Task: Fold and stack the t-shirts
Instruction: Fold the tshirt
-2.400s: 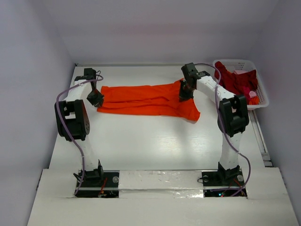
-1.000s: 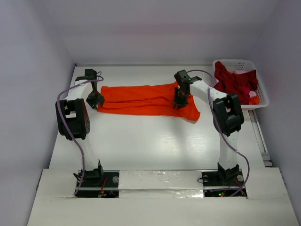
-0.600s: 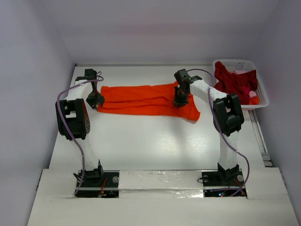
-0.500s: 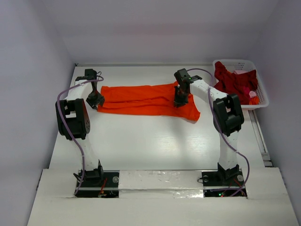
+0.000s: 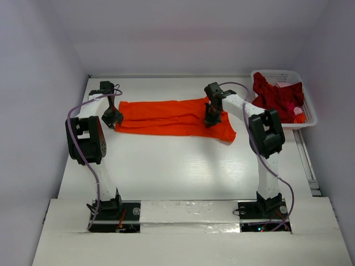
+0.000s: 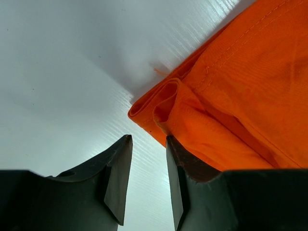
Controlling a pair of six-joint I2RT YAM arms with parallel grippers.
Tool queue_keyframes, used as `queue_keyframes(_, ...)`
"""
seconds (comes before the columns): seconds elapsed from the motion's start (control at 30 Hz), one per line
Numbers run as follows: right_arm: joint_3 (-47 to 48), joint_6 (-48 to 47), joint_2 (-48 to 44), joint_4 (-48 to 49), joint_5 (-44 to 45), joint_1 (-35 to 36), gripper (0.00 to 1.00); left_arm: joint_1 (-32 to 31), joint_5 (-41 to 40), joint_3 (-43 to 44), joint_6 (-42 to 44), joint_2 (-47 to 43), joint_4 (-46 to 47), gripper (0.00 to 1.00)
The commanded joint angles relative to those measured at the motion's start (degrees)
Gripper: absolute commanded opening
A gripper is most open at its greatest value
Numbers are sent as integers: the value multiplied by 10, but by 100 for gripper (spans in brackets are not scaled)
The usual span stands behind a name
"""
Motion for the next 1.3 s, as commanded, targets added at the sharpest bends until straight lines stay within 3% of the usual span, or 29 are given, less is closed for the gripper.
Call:
queue_keyframes(0.0,28,-1,9,19,8,1,0,2,-8,17,8,-8,-13,32)
queue_keyframes(0.5,52,0,-9,-2,48,1,0,7,-24,39,1,-13,-19,31)
queue_keyframes(1.27,61,-1,-5,-3,40,1,0,12,-14,40,-13,8,9,29)
